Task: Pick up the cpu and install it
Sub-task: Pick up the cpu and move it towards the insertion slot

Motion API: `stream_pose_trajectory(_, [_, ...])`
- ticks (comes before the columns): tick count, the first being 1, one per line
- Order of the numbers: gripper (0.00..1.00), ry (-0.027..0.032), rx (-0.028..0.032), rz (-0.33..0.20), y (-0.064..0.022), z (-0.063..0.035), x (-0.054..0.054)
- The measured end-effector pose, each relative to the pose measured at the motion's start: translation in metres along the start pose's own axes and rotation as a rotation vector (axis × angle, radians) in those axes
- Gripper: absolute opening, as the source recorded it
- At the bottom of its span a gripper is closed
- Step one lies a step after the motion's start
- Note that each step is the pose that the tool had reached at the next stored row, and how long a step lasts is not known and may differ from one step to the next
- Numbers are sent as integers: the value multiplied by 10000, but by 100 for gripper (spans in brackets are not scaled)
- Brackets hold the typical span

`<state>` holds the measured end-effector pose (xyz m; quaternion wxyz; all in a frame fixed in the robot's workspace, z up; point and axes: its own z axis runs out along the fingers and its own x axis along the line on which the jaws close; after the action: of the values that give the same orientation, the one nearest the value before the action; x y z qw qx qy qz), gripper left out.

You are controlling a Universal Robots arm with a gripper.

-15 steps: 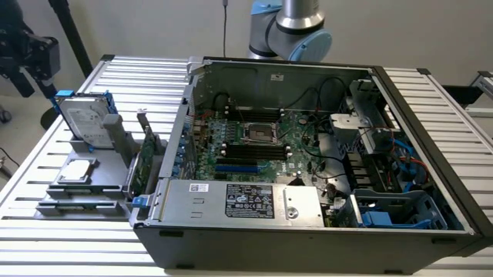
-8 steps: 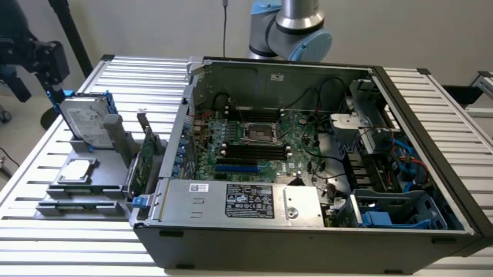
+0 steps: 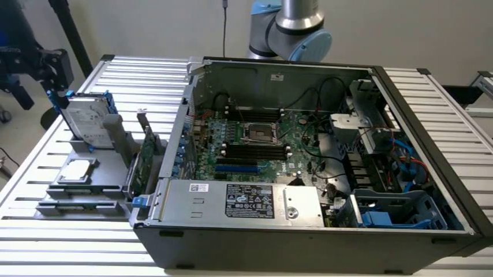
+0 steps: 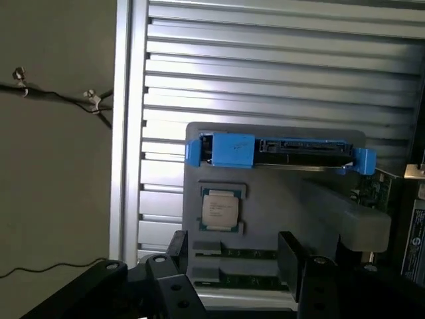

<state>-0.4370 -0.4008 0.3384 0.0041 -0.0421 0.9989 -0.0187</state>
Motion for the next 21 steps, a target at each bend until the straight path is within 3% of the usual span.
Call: stream_pose_trajectory(21, [65, -4, 0, -158, -57, 384, 9])
